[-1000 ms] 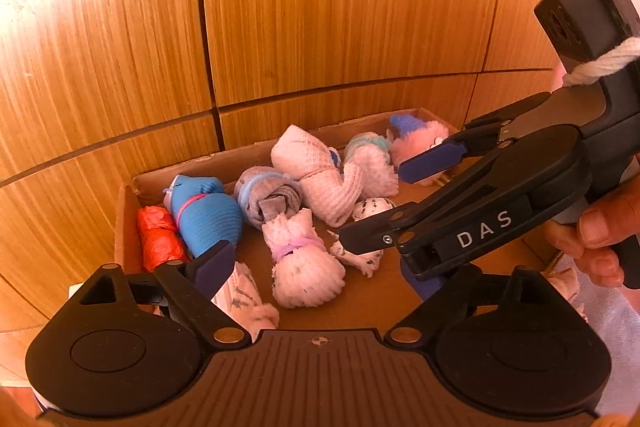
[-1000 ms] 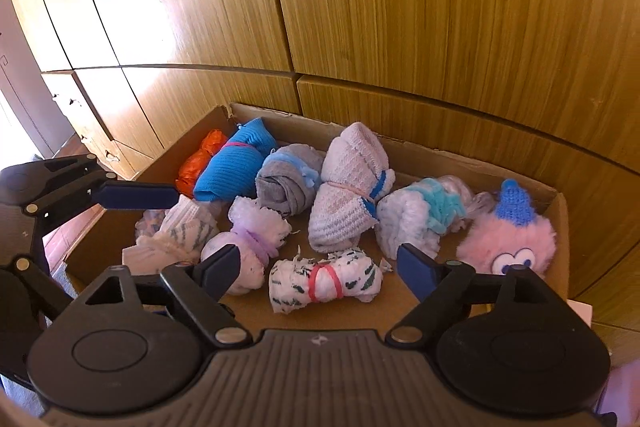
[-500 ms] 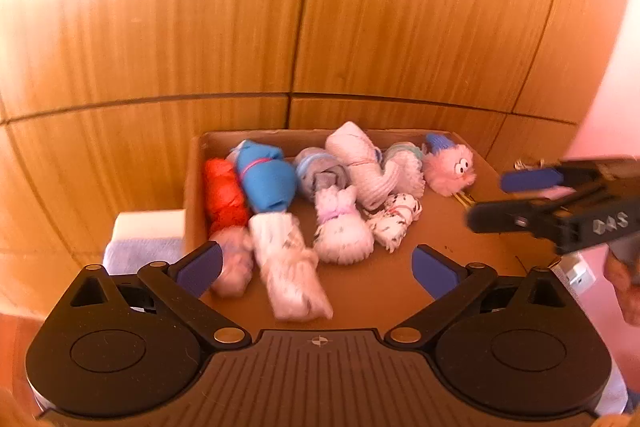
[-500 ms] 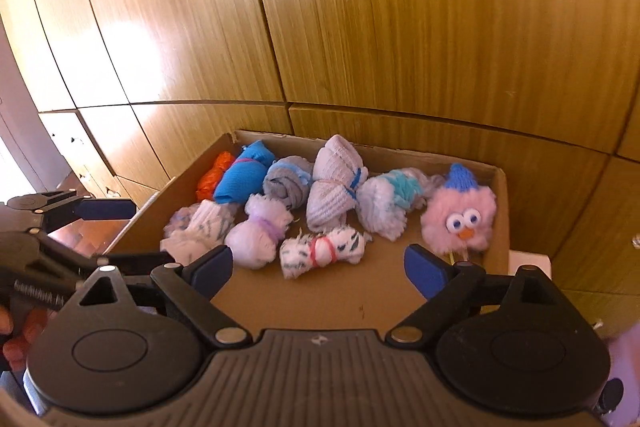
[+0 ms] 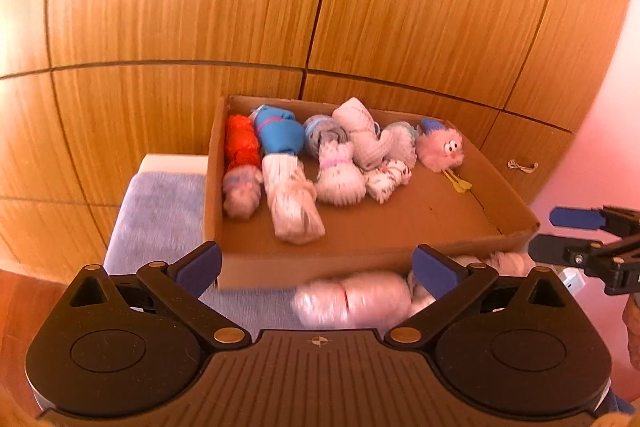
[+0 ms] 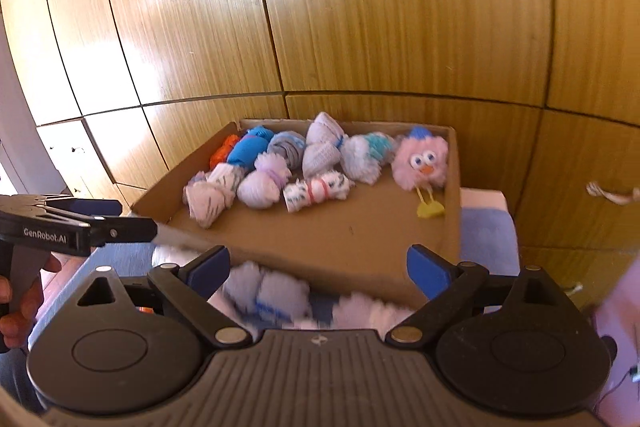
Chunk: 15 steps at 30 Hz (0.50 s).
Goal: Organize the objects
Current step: 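Move both tools back to the remaining socks on the towel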
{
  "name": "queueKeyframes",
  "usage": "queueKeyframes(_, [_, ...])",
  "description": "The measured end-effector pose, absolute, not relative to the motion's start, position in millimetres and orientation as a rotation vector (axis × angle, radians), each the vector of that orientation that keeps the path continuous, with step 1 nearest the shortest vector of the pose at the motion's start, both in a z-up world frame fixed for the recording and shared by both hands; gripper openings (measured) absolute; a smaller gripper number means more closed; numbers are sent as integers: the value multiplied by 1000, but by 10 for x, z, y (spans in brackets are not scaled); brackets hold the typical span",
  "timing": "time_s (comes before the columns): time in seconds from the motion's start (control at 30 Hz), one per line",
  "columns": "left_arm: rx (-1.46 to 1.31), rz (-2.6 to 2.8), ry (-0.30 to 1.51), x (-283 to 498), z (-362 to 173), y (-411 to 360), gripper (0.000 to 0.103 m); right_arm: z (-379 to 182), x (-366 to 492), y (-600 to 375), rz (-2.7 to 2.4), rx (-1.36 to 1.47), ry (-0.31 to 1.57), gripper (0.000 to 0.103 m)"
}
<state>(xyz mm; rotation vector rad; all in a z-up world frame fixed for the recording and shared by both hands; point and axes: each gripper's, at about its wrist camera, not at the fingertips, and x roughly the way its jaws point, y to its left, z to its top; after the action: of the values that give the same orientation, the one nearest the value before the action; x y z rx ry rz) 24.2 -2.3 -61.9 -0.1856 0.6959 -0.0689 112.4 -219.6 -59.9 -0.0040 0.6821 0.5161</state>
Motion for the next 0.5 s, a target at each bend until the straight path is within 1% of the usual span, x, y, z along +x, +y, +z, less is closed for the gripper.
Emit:
queueKeyframes(0.27, [-188, -57, 662, -202, -899, -187, 102, -924, 769, -2389, 479, 25, 682, 95])
queueKeyframes(0.5, [-128, -68, 649, -285, -1072, -384, 100, -985, 723, -2351, 470, -9, 658, 94])
